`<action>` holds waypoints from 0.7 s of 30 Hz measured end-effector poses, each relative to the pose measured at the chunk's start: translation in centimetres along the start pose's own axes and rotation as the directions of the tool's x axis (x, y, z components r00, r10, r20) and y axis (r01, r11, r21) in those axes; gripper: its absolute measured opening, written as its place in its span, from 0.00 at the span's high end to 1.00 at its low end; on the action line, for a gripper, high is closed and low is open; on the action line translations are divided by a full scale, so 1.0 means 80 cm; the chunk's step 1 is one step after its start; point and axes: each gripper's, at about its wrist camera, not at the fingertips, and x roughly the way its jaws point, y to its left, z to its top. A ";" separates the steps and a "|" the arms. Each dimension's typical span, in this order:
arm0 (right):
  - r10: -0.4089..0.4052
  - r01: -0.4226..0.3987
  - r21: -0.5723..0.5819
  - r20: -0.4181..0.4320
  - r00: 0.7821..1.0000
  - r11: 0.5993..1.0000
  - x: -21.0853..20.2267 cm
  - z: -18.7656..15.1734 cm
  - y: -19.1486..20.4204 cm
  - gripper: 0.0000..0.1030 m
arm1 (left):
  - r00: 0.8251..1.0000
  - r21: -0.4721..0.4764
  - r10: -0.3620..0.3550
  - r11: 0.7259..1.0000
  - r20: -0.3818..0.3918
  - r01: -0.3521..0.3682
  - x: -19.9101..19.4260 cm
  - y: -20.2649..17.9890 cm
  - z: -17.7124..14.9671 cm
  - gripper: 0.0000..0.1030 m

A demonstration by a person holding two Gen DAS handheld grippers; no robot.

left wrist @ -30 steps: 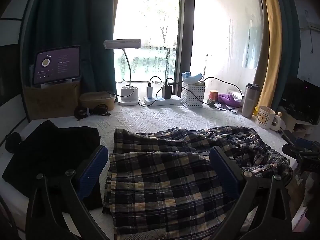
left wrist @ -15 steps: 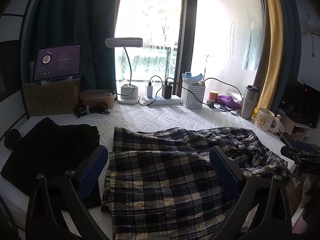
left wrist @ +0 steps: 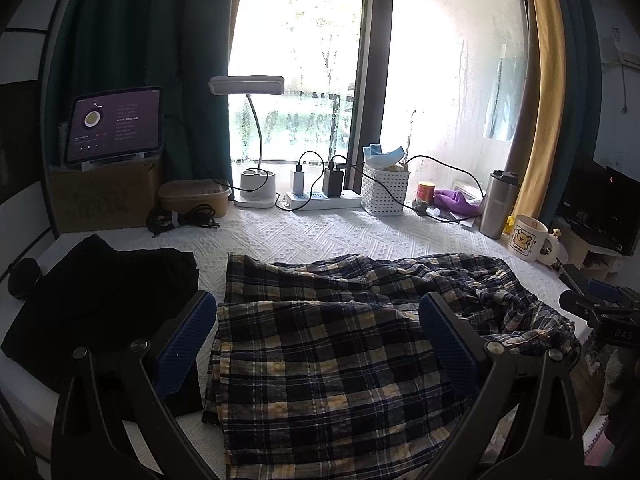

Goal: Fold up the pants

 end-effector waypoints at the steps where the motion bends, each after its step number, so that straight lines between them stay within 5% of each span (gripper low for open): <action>1: 0.000 0.000 0.000 0.000 1.000 1.000 0.000 0.000 0.000 0.00 | 1.000 0.001 0.001 1.000 0.001 -0.001 0.000 0.000 0.000 0.03; 21: 0.004 -0.004 -0.003 0.001 1.000 1.000 0.000 0.001 0.003 0.00 | 1.000 0.001 0.000 1.000 0.005 0.000 -0.002 -0.003 0.000 0.03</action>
